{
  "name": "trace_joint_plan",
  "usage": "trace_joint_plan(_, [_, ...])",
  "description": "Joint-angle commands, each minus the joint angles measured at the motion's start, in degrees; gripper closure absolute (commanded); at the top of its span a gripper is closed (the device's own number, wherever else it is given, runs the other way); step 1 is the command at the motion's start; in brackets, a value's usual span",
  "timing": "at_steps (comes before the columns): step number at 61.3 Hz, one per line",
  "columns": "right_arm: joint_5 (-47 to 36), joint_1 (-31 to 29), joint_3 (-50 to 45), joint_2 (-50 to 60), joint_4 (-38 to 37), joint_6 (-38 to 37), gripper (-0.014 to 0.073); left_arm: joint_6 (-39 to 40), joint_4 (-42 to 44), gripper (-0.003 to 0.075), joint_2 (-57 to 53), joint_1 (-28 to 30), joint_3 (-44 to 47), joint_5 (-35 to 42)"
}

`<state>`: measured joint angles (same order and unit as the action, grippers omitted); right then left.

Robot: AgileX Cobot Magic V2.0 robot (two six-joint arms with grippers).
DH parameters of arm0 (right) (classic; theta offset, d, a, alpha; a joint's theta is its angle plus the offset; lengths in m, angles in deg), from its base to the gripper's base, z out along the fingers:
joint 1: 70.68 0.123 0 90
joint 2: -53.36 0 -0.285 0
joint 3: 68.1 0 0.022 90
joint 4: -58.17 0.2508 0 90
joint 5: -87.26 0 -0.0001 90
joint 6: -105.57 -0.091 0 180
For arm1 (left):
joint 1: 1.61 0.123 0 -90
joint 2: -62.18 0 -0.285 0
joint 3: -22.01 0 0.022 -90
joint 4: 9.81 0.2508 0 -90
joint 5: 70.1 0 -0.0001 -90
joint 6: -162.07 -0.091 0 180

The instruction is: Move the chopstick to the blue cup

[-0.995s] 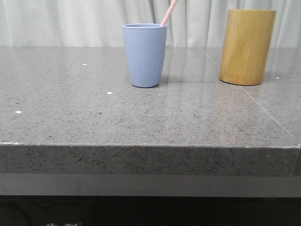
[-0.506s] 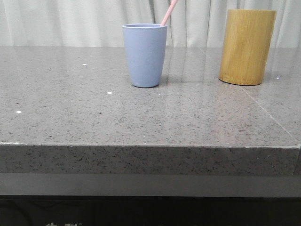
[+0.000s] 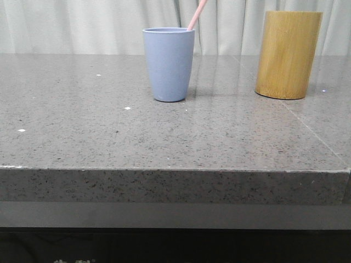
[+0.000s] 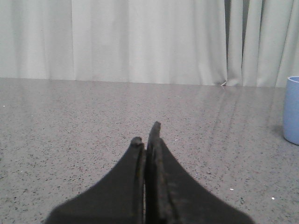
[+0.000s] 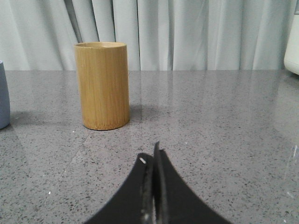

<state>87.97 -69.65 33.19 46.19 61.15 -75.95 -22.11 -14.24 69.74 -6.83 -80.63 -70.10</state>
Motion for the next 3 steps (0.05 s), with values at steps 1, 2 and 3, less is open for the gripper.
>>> trace_joint_plan(1, [-4.6, -0.3, 0.2, 1.1, -0.5, 0.1, 0.0660, 0.3, -0.4, 0.0739, -1.3, 0.0, 0.8, 4.6])
trace_joint_plan(2, [-4.6, -0.3, 0.2, 1.1, -0.5, 0.1, 0.0660, 0.3, -0.4, 0.0739, -1.3, 0.0, 0.8, 4.6])
trace_joint_plan(3, [-4.6, -0.3, 0.2, 1.1, -0.5, 0.1, 0.0660, 0.3, -0.4, 0.0739, -1.3, 0.0, 0.8, 4.6])
